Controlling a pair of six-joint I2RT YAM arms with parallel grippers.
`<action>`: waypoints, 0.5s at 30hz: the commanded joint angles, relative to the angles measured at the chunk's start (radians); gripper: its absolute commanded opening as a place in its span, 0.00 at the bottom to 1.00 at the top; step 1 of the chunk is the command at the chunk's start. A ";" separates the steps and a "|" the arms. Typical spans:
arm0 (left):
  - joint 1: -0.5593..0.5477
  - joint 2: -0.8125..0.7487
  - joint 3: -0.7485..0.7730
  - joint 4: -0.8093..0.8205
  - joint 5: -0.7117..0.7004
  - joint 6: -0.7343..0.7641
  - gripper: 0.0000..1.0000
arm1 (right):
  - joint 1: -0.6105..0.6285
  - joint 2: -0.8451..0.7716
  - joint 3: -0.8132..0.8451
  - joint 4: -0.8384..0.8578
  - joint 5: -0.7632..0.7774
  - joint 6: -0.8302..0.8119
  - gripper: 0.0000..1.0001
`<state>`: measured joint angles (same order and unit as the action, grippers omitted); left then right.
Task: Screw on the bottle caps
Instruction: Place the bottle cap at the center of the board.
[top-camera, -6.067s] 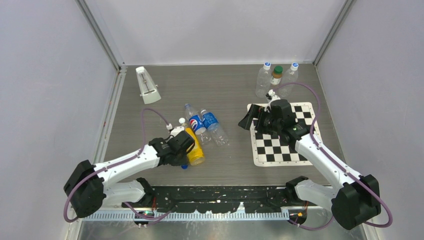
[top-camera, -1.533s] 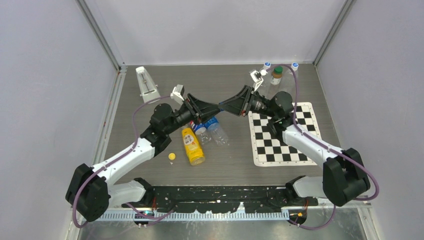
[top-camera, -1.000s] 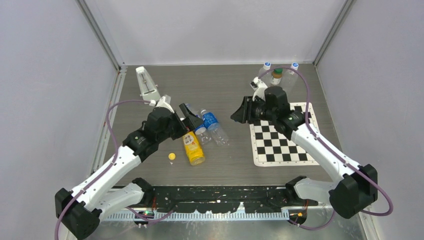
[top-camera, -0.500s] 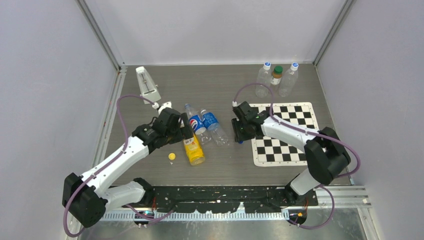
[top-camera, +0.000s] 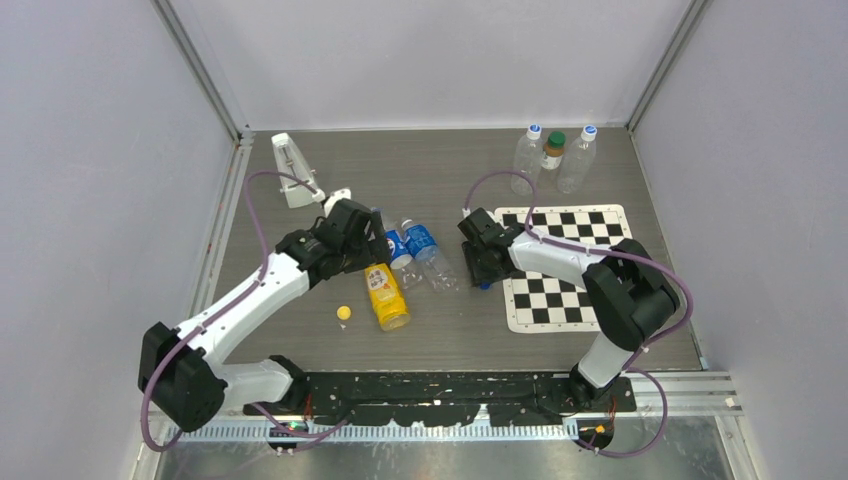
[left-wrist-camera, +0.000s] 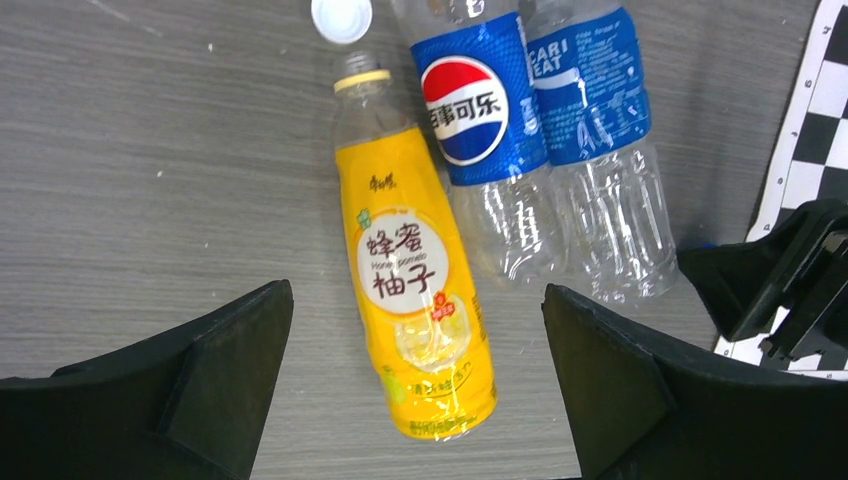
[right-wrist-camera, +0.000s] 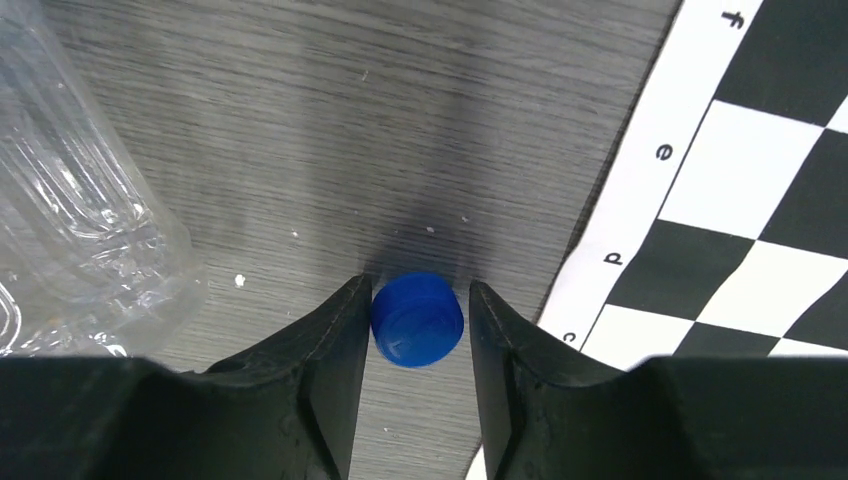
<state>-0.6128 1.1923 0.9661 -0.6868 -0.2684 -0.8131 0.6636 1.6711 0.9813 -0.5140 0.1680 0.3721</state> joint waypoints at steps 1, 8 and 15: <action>0.003 0.062 0.084 0.018 -0.044 0.032 1.00 | 0.008 -0.021 -0.009 0.048 0.037 0.010 0.54; 0.003 0.191 0.175 0.046 -0.091 0.028 0.92 | 0.008 -0.102 -0.064 0.085 0.064 0.018 0.75; 0.016 0.311 0.229 0.084 -0.141 0.006 0.71 | 0.008 -0.172 -0.101 0.116 0.098 0.030 0.77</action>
<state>-0.6121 1.4593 1.1427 -0.6586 -0.3527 -0.8005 0.6659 1.5589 0.8898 -0.4515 0.2195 0.3813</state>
